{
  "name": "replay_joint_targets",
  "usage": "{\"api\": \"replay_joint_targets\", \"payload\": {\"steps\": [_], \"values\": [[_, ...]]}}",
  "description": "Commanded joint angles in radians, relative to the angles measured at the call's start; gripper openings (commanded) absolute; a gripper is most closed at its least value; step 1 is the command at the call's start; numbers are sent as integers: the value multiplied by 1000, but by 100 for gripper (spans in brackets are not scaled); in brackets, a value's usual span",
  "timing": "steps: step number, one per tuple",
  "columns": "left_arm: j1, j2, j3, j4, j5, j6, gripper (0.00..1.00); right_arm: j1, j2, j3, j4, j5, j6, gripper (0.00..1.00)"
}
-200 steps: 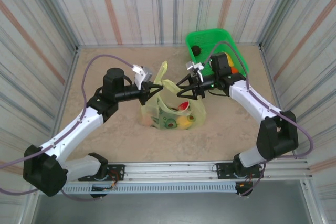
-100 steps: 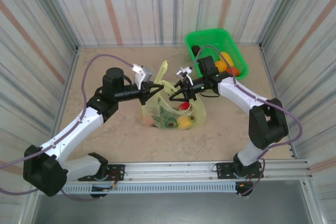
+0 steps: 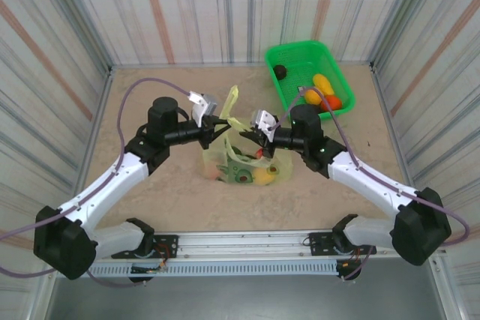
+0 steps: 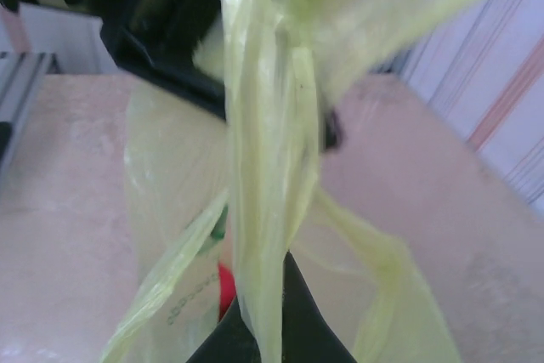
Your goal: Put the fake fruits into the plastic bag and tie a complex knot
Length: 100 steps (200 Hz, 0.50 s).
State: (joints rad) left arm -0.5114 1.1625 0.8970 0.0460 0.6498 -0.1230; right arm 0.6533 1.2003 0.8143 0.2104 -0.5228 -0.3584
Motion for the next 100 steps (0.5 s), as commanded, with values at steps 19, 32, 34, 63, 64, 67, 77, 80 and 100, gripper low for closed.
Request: {"api": "replay_joint_targets", "payload": {"steps": [19, 32, 34, 63, 64, 67, 77, 80, 100], "values": [[0, 31, 45, -32, 53, -35, 0, 33, -27, -6, 86, 159, -104, 0], [-8, 33, 52, -38, 80, -22, 0, 39, -8, 27, 34, 176, -134, 0], [-9, 34, 54, -39, 82, -20, 0, 40, -5, 30, 29, 176, -138, 0], [-13, 26, 50, -26, 114, -17, 7, 39, 34, 73, -28, 152, -164, 0], [-13, 25, 50, -25, 114, -17, 8, 39, 35, 74, -30, 150, -165, 0], [-13, 24, 49, -21, 115, -18, 9, 39, 37, 75, -32, 144, -165, 0], [-14, 23, 46, -15, 119, -18, 14, 39, 42, 78, -31, 127, -165, 0], [-14, 23, 46, -13, 120, -20, 17, 39, 43, 78, -32, 123, -164, 0], [-14, 32, 48, 5, 150, -27, 29, 45, 54, 87, -32, 107, -162, 0]]}}
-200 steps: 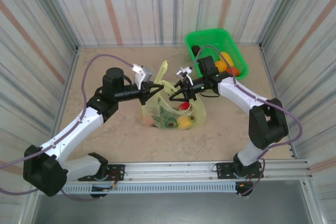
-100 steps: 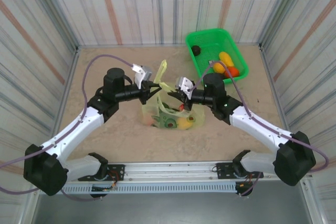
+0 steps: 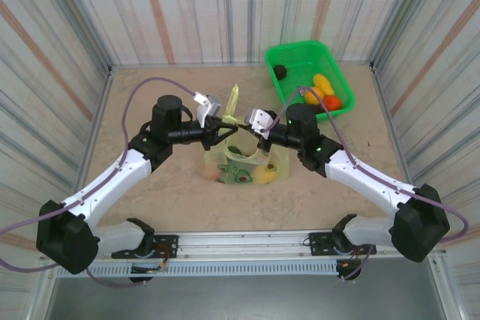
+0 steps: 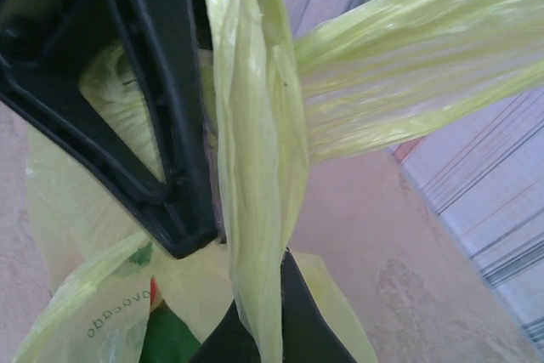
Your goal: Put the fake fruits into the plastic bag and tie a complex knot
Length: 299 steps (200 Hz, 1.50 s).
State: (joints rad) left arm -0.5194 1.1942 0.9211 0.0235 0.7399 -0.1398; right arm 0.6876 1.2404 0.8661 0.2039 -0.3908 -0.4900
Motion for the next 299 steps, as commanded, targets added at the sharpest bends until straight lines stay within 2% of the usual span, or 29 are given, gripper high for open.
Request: {"api": "replay_joint_targets", "payload": {"steps": [1, 19, 57, 110, 126, 152, 165, 174, 189, 207, 243, 299], "values": [[-7, 1, 24, 29, 60, -10, 29, 10, 14, 36, -26, -25, -30, 0], [-11, 4, 25, 43, 80, -14, 39, 14, 24, 46, -34, -24, -31, 0], [-12, -2, 15, 67, 84, -22, 48, 28, 42, 50, -19, -6, -25, 0], [-19, 3, 12, 84, 45, -43, 53, 73, 71, 57, 29, 73, -12, 0], [-19, 7, 12, 90, 44, -47, 46, 87, 76, 55, 37, 92, -14, 0], [-18, 10, 10, 84, 31, -42, 21, 96, 66, 45, 44, 110, -13, 0], [-18, 7, 13, 56, 5, -25, 19, 94, 52, 37, 43, 123, -13, 0], [-16, 4, 13, 41, -12, -18, 23, 91, 38, 29, 46, 122, -13, 0], [-10, -1, 10, 35, -25, -23, 41, 82, 16, 21, 33, 107, -21, 0], [-9, 1, 10, 35, -21, -30, 49, 69, -8, 16, 13, 59, -35, 0], [-10, 7, 12, 50, 31, -38, 54, 50, -27, 30, -38, -39, -50, 0], [-10, -14, -2, 73, 83, -34, 63, 34, 32, 130, -204, -171, -116, 0]]}}
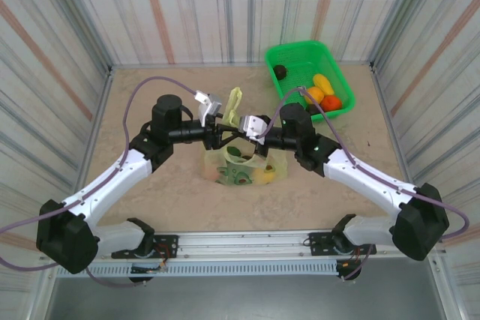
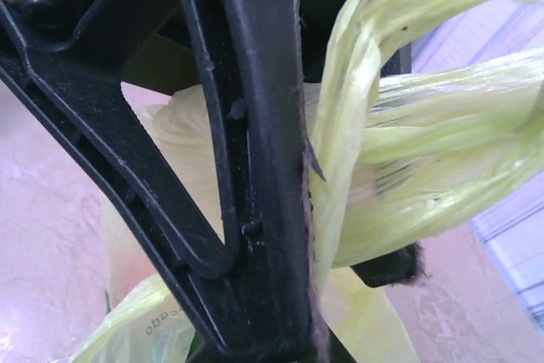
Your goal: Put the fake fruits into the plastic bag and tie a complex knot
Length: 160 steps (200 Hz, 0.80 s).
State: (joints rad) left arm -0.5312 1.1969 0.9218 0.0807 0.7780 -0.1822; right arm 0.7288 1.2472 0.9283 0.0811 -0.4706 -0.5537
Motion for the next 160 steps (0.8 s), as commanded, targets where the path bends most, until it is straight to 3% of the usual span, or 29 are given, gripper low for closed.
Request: {"api": "replay_joint_targets", "payload": {"steps": [1, 50, 70, 125, 160], "values": [[2, -16, -3, 16, 45, 9, 63, -8, 26, 69, -83, -92, -54, 0], [2, -12, -3, -1, 52, 17, 66, -19, 19, 84, -110, -98, -83, 0], [2, -9, -1, 1, 65, 24, 62, -29, 18, 95, -135, -112, -91, 0], [2, -21, -1, -12, 82, 54, 22, -45, 50, 144, -185, -111, -104, 0], [4, -33, -6, -17, 62, 70, 5, -52, 52, 157, -218, -117, -112, 0]]}}
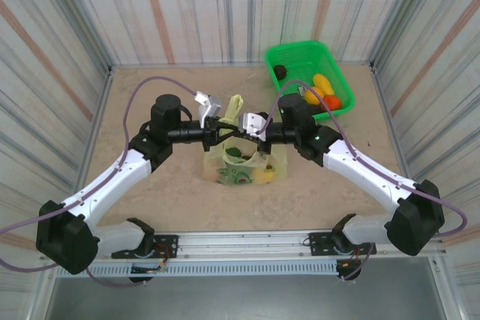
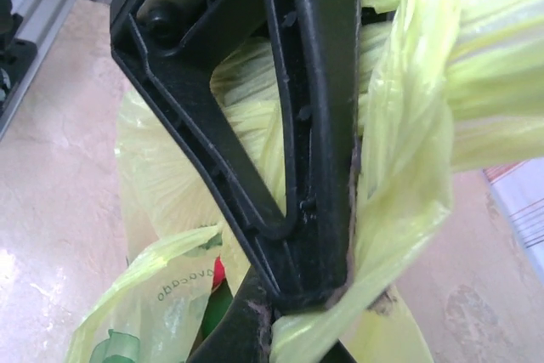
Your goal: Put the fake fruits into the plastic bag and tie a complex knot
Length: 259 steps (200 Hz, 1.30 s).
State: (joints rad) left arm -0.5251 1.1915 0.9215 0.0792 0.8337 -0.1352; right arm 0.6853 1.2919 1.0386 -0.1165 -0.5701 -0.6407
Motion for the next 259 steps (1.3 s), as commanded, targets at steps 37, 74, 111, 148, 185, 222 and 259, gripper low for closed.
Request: {"api": "replay_joint_targets", "payload": {"steps": [37, 74, 111, 148, 185, 222, 259], "values": [[2, -32, -13, 4, 8, 22, 0, -11, 6, 55, -47, -11, -31, 0], [4, -41, -30, 33, -10, 13, 0, -18, -72, -23, 65, 48, 33, 42], [7, -42, -41, 50, -22, 8, 0, -35, -186, -80, 106, 18, 151, 52], [8, -42, -44, 66, -14, 4, 0, -44, -216, -111, 143, 43, 231, 42], [8, -55, -56, 79, -8, 3, 0, -56, -170, -103, 130, 22, 242, 31], [8, -57, -59, 85, -3, 2, 0, -61, -147, -109, 135, -26, 256, 20], [8, -55, -61, 103, 9, -6, 0, -59, -112, -92, 121, -39, 250, 10]]}}
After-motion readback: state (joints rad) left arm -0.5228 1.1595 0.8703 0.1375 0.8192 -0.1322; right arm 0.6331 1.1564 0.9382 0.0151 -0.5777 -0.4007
